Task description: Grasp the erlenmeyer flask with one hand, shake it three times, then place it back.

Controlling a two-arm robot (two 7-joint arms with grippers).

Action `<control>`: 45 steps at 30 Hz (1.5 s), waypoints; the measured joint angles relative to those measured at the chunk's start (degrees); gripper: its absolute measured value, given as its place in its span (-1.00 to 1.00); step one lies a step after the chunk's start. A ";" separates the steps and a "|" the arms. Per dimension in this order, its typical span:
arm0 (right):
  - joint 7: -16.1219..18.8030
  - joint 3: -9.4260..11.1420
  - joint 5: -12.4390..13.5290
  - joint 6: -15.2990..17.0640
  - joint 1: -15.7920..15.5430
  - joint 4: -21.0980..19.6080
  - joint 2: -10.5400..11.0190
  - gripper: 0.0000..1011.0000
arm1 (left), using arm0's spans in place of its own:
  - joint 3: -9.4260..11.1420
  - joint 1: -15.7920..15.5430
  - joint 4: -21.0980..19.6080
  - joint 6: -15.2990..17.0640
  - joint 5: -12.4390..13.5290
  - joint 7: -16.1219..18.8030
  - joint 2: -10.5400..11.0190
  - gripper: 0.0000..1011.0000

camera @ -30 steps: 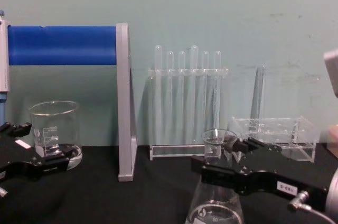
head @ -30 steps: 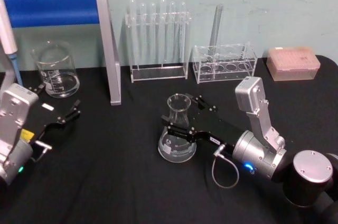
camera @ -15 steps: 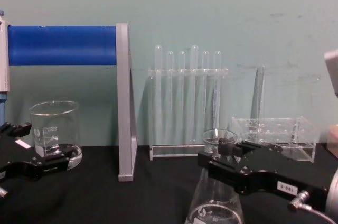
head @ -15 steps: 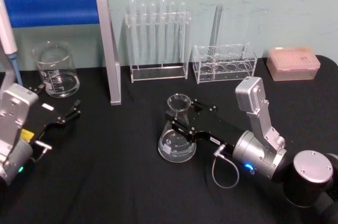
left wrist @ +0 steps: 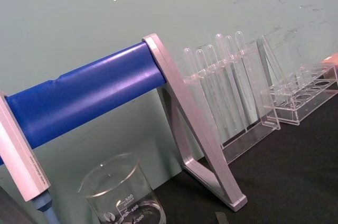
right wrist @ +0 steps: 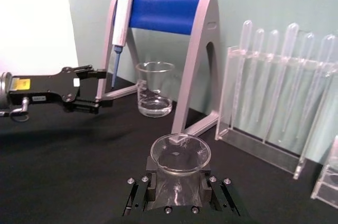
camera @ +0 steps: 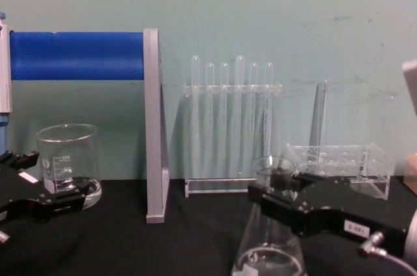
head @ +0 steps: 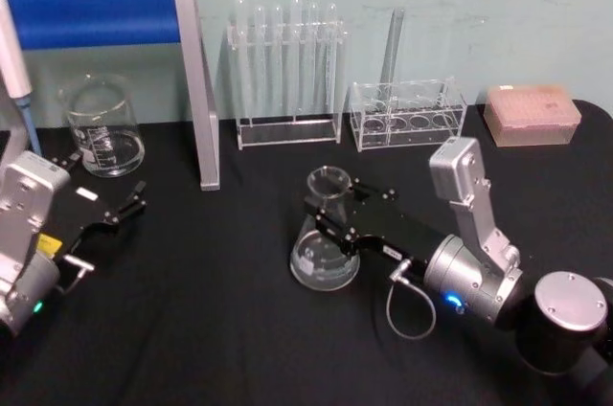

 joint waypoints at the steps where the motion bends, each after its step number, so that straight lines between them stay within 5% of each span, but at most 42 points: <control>1: -0.23 0.14 -0.04 0.13 -0.09 -0.35 0.08 -0.11 | 0.00 0.00 0.00 0.00 0.00 0.00 0.00 0.98; 21: -5.26 4.21 -0.07 6.62 -2.91 -13.70 2.15 -0.11 | 0.00 0.00 0.00 0.00 0.00 0.00 0.00 0.98; 45: -6.48 5.37 -0.30 7.13 -3.57 -15.62 1.73 -0.11 | 0.00 0.00 0.00 0.00 0.00 0.00 0.00 0.98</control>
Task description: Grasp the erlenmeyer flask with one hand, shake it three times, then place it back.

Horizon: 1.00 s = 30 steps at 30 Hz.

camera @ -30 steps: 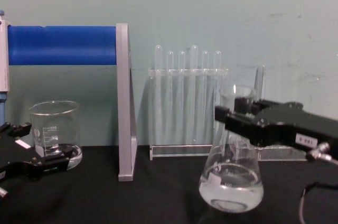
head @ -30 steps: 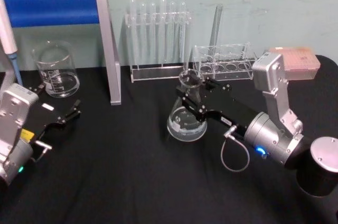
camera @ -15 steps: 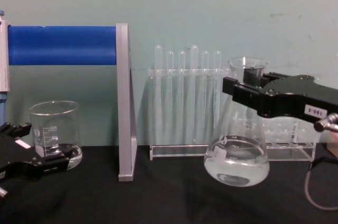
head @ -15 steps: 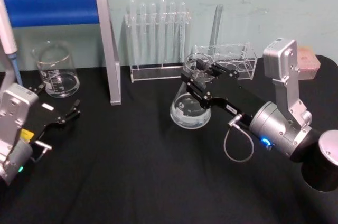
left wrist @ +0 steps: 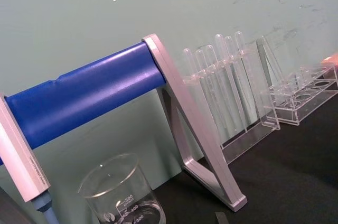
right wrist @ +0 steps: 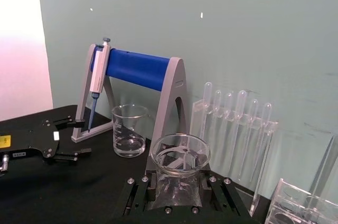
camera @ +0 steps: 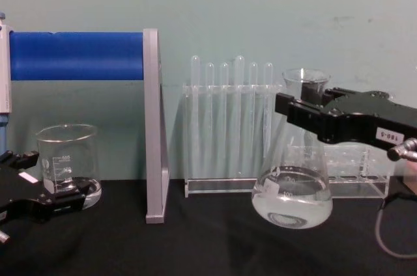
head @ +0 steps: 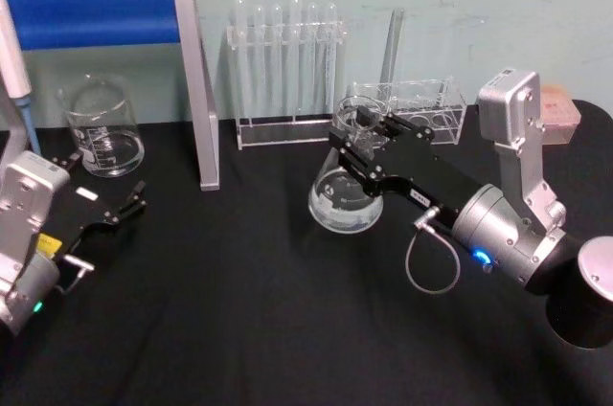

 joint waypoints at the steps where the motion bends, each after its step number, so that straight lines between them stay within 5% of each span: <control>1: 0.01 -0.09 -0.08 0.02 0.02 0.04 -0.06 -0.11 | 0.00 0.00 0.00 0.00 0.00 0.00 0.00 0.98; 14: 1.19 -3.04 -0.93 0.57 0.58 0.10 -1.22 -0.11 | 0.00 0.00 0.00 0.00 0.00 0.00 0.00 0.98; 30: 4.57 -9.54 -1.71 1.23 1.90 -0.96 -2.65 -0.11 | 0.00 0.00 0.00 0.00 0.00 0.00 0.00 0.98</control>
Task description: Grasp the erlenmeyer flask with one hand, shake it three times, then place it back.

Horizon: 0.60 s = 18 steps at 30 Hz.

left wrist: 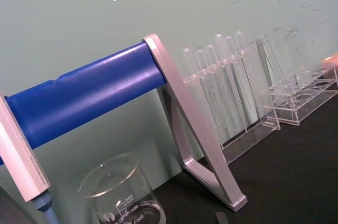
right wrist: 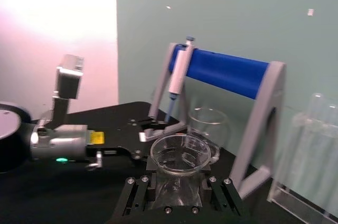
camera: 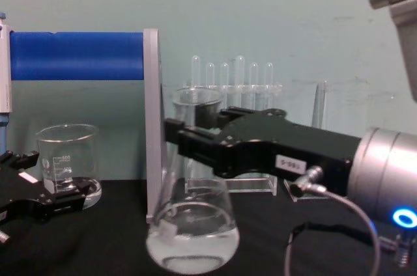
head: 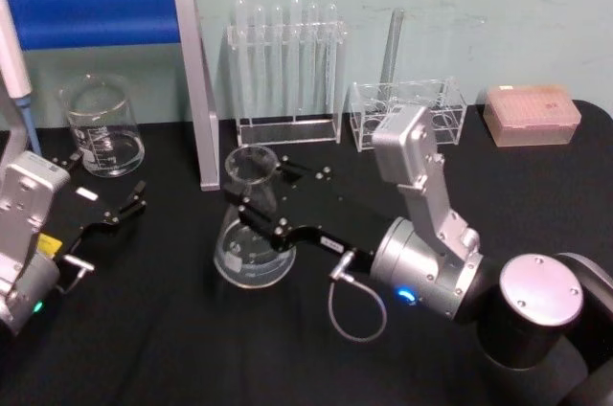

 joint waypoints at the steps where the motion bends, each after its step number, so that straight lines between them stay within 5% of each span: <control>1: 0.13 -0.26 0.00 0.01 0.04 -0.05 -0.04 -0.11 | 0.00 0.00 0.00 0.00 0.00 0.00 0.00 0.98; 12: 1.76 -3.01 0.36 0.19 0.55 -0.80 0.16 -0.11 | 0.00 0.00 0.00 0.00 0.00 0.00 0.00 0.98; 18: 0.83 -2.57 0.41 0.22 0.76 -0.50 0.37 -0.11 | 0.00 0.00 0.00 0.00 0.00 0.00 0.00 0.98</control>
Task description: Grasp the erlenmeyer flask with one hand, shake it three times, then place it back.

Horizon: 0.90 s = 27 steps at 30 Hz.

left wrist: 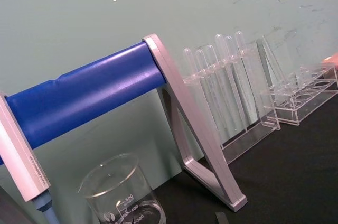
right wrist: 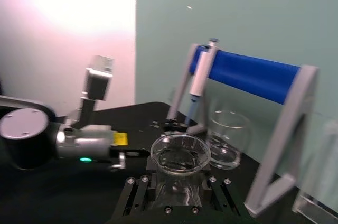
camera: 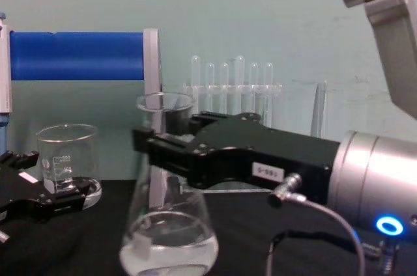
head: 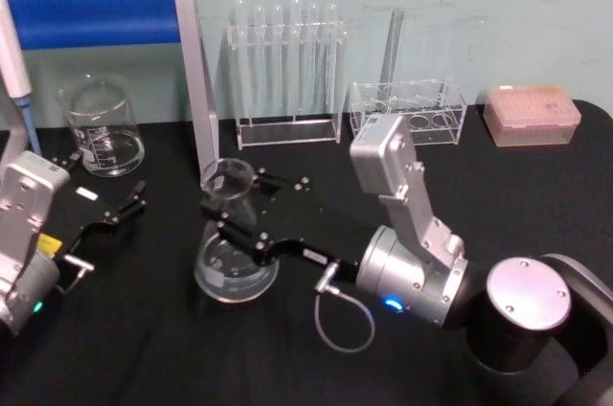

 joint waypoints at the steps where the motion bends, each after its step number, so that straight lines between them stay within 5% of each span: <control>1: -0.58 0.44 -0.12 0.00 0.03 0.23 0.12 -0.11 | 0.00 0.00 0.00 0.00 0.00 0.00 0.00 0.98; 11: -4.86 4.96 -1.06 -0.35 -0.08 1.67 0.66 -0.11 | 0.00 0.00 0.00 0.00 0.00 0.00 0.00 0.98; 27: -12.46 16.14 -3.33 -0.97 -1.88 3.41 1.44 -0.11 | 0.00 0.00 0.00 0.00 0.00 0.00 0.00 0.98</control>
